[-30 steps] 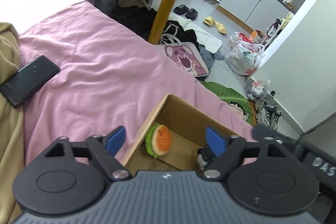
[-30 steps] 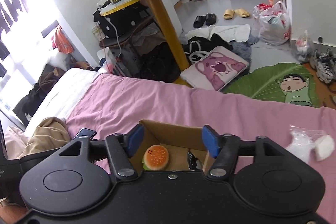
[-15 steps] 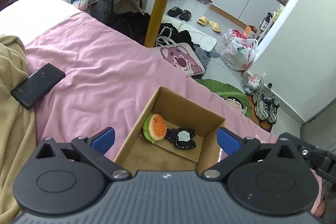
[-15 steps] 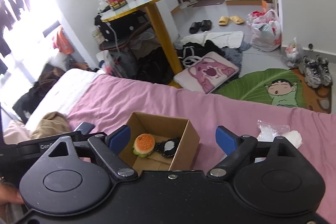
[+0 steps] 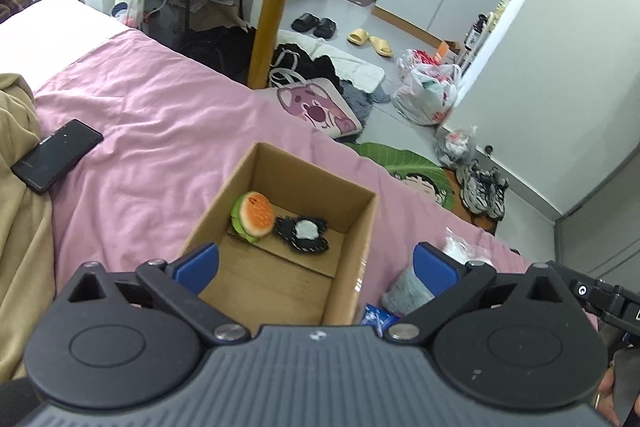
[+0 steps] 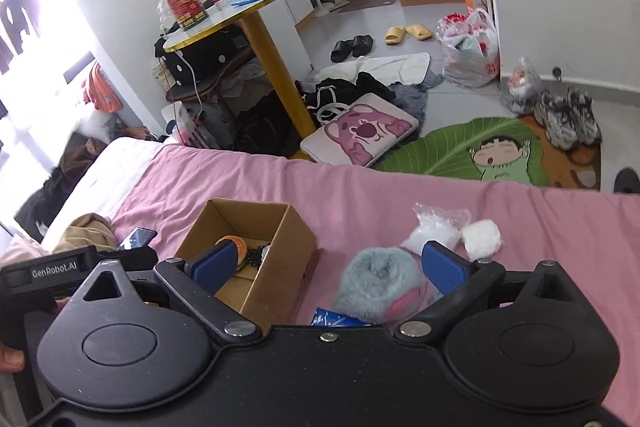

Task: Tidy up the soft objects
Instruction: 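Grasp the grey fluffy plush with the left tool while the right tool grasps the denim cloth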

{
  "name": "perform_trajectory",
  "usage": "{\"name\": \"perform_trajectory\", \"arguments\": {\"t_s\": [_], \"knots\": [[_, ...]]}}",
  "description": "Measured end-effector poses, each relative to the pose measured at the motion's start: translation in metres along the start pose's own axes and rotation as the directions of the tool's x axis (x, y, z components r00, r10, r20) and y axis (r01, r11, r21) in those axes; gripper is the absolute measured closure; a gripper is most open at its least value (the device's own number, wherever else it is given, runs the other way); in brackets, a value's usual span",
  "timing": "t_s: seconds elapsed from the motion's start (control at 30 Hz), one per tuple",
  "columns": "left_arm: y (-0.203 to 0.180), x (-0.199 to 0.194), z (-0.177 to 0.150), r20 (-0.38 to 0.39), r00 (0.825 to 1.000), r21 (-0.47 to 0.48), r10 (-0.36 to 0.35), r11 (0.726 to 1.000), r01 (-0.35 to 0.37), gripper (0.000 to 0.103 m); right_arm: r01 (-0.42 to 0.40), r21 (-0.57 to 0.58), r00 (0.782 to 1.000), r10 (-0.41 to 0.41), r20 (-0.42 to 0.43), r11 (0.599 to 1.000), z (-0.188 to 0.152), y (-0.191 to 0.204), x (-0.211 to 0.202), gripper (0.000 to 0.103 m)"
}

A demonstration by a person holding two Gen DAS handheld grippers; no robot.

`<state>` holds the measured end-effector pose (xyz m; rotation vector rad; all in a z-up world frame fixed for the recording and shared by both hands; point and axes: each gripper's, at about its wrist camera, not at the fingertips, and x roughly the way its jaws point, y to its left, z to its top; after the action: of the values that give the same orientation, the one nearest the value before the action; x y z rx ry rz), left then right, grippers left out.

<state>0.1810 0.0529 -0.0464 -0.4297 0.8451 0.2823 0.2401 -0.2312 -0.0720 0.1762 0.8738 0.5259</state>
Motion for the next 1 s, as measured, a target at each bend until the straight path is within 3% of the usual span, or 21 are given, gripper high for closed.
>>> {"name": "perform_trajectory", "arguments": {"t_s": [0.17,0.4,0.67,1.0], "knots": [[-0.020,-0.003,-0.012,-0.003,1.000,0.030,-0.004,1.000,0.004,0.001,0.006,0.034,1.000,-0.006,-0.001,0.999,-0.007,-0.021,-0.005,0.003],[-0.045,0.009,-0.023,-0.068,0.998,0.051,-0.004,0.999,0.008,0.001,0.019,0.103,1.000,-0.019,-0.001,0.995,-0.023,-0.053,0.002,0.005],[-0.070,0.026,-0.032,-0.084,0.996,0.072,-0.012,0.997,0.018,0.001,0.014,0.201,0.999,-0.006,-0.041,0.980,-0.033,-0.086,0.016,0.027],[-0.104,0.055,-0.040,-0.060,0.998,0.131,-0.013,0.991,0.021,0.004,-0.023,0.275,0.994,0.052,-0.097,0.961,-0.042,-0.111,0.041,0.044]]}}
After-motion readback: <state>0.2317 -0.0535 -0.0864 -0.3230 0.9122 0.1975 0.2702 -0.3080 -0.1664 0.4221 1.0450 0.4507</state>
